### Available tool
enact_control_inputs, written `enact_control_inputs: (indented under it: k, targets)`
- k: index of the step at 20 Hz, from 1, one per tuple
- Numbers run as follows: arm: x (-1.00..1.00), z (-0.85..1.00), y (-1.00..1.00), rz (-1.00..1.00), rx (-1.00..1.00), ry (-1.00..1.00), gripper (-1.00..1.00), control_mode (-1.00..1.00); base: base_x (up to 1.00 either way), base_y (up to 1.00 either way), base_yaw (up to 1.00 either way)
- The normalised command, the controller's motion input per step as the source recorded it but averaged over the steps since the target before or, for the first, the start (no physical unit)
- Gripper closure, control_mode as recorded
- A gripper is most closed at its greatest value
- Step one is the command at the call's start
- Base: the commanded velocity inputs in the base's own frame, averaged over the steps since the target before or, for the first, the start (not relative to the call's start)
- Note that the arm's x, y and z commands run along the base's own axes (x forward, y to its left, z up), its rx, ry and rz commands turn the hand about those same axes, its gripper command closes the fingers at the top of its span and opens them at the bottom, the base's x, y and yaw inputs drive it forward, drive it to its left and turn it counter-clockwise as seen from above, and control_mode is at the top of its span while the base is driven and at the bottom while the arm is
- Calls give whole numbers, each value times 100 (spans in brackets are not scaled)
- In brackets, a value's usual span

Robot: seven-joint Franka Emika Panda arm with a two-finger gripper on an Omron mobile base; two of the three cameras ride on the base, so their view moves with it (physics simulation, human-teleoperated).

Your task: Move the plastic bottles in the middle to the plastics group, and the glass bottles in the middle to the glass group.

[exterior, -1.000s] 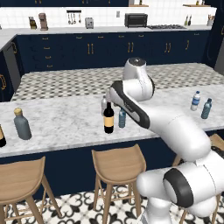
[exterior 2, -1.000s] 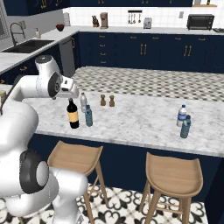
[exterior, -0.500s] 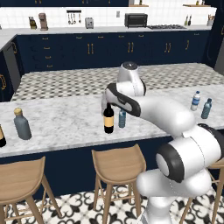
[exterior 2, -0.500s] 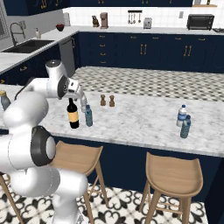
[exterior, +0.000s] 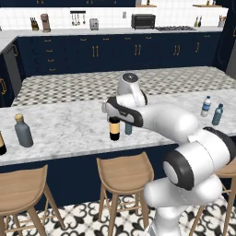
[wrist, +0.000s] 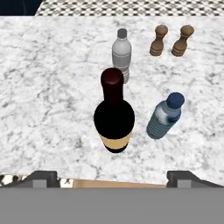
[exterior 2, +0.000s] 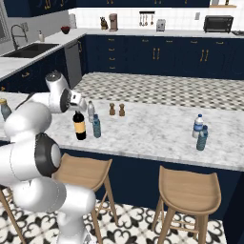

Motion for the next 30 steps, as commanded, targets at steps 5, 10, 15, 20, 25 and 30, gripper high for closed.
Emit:
enact_control_inputs:
  k: [5, 10, 15, 20, 25, 30]
  targets:
    - [41, -16, 0, 0, 0, 0, -100, -100, 0, 0, 0]
    - [19, -4, 0, 0, 0, 0, -100, -100, 0, 0, 0]
    - [9, -27, 0, 0, 0, 2, -100, -100, 0, 0, 0]
    - [5, -24, 0, 0, 0, 0, -100, -100, 0, 0, 0]
    - [13, -15, 0, 0, 0, 0, -100, -100, 0, 0, 0]
    - [28, -6, 0, 0, 0, 0, -100, -100, 0, 0, 0]
